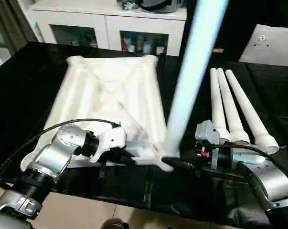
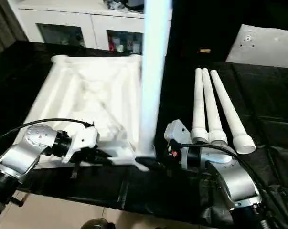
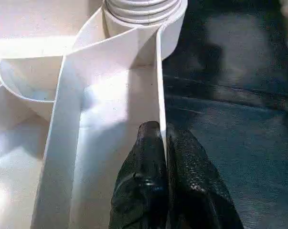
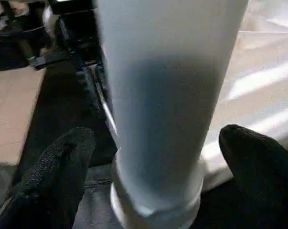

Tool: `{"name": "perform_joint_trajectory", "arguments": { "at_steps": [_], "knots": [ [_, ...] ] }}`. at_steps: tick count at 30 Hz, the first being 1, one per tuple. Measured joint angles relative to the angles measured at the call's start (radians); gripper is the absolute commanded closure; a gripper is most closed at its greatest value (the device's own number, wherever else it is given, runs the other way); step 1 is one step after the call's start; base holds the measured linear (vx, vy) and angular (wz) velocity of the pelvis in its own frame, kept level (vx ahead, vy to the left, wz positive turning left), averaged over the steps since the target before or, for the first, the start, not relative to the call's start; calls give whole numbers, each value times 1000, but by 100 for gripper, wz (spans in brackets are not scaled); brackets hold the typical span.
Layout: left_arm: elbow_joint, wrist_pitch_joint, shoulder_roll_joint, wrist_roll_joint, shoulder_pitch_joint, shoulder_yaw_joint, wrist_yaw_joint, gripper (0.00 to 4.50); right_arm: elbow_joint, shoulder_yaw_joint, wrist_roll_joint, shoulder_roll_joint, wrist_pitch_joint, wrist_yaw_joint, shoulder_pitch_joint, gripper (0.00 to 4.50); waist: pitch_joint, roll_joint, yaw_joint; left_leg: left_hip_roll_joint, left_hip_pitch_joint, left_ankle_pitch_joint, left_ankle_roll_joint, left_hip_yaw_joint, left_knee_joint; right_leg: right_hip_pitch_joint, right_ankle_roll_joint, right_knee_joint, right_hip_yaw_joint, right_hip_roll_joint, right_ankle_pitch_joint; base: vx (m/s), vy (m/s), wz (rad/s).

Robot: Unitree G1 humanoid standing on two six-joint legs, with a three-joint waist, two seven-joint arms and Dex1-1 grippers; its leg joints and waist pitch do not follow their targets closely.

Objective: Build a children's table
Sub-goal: Rotate leg to tighten

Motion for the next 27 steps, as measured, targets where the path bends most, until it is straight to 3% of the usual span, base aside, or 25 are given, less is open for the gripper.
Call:
{"name": "perform_joint_trajectory", "arguments": {
  "at_steps": [11,17,27],
  "knots": [
    [31,-52,-12,0,-12,-17,-32,450,54,37,1,-23,1,87,-32,116,-1,-1,-5,0,0,3,5,1,0,-1,2,0,0,0,0,0,0,0],
    [50,-70,-12,1,-16,-17,-38,450,59,51,5,-31,3,110,-35,187,-1,-1,-4,0,0,3,5,1,0,-1,2,0,0,-1,0,0,0,0],
    [58,-70,-14,0,-14,-13,-27,450,60,48,10,-19,21,97,-33,203,-1,-2,-4,0,2,3,5,1,0,0,2,1,0,-1,0,0,0,0]
  ]
}}
